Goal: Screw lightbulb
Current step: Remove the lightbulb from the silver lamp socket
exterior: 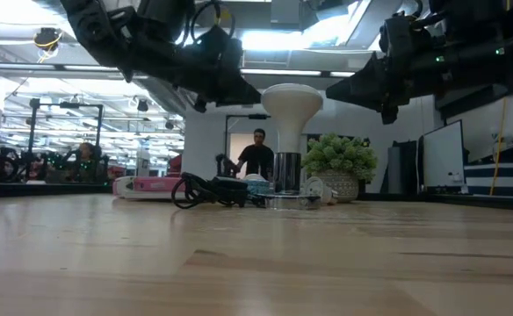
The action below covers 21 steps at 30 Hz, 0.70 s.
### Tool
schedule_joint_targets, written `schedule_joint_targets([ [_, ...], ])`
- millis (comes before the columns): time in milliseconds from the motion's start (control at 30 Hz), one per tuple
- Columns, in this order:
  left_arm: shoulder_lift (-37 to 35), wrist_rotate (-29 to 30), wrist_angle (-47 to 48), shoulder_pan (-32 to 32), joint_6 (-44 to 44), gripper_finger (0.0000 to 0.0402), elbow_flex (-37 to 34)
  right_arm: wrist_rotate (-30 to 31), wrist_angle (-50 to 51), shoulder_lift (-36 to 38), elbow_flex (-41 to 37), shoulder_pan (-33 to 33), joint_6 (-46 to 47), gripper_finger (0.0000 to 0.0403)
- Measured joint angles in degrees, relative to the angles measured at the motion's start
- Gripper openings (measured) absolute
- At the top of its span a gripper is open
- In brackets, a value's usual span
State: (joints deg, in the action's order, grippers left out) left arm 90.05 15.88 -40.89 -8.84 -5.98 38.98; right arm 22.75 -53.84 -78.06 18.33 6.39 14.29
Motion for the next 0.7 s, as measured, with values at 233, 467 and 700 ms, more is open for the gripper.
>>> schedule_joint_targets([
  [233,-1.0,0.0,3.1,2.1,-0.2,0.0000,0.0,-0.9,-0.1,0.0,0.0,0.0,0.2,0.0016],
  [467,-0.8,0.0,3.8,3.9,-0.2,0.0000,0.0,0.0,-0.1,0.0,0.0,0.0,0.2,0.0016],
  [700,-0.8,0.6,4.2,5.3,-1.3,0.0000,0.0,3.9,0.3,0.0,0.0,0.0,0.2,0.0016],
])
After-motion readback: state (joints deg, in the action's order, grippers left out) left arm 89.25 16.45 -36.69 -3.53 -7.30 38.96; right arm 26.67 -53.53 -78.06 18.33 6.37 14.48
